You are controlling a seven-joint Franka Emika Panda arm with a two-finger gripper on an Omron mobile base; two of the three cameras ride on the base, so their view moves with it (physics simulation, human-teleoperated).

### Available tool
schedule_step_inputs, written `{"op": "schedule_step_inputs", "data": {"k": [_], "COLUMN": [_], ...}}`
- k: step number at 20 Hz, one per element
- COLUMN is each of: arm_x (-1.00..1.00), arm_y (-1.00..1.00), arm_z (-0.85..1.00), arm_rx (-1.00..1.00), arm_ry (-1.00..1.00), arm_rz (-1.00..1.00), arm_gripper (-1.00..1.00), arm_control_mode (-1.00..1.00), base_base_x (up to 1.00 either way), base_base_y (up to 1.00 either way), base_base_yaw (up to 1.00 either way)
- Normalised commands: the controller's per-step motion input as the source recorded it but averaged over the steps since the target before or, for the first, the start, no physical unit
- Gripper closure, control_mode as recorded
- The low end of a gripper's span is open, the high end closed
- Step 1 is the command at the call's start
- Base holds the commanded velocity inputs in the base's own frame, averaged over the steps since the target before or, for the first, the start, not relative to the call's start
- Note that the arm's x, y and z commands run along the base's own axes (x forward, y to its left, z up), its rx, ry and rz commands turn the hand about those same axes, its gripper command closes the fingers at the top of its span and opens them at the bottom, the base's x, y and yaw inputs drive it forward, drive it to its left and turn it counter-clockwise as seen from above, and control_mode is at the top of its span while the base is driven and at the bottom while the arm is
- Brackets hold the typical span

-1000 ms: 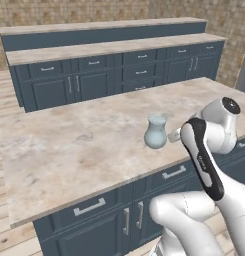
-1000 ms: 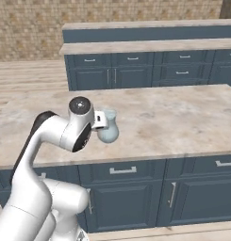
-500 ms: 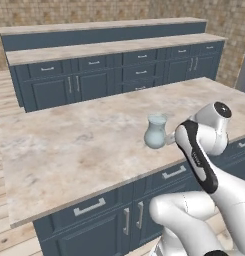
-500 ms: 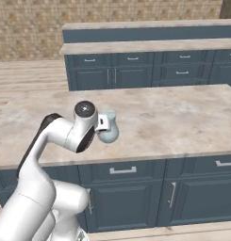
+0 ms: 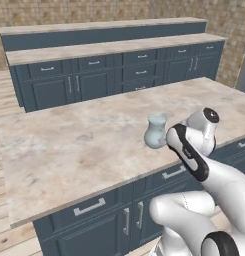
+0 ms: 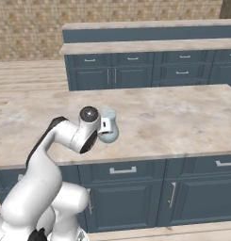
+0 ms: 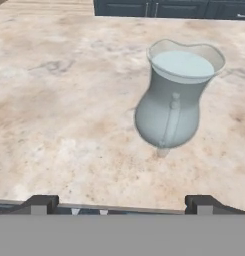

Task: Move the banana and mayonnaise from the second highest shelf to the top shelf to make space. Then, place the pitcher from the counter on the cleared second highest shelf.

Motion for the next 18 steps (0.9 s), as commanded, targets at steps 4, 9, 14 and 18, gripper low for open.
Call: {"op": "schedule_step_inputs", "data": {"k": [4,9,14,18], "arm_x": [0.42,0.36,0.24,0.17], "arm_y": [-0.07,-0.1,-0.1,-0.03], "arm_z": [-0.13,-0.06,-0.05,-0.11], "arm_rx": [0.03,0.03,0.01,0.0], "arm_ry": [0.01,0.02,0.03,0.02], "arm_rz": [0.0,0.0,0.0,0.0], "arm_gripper": [-1.0,-1.0,-1.0,-1.0], "arm_control_mode": [-1.0,-1.0,-1.0,-1.0], "base_base_x": [0.0,0.0,0.0,0.0], "base_base_y": [0.0,0.0,0.0,0.0], "base_base_yaw": [0.0,0.0,0.0,0.0]}}
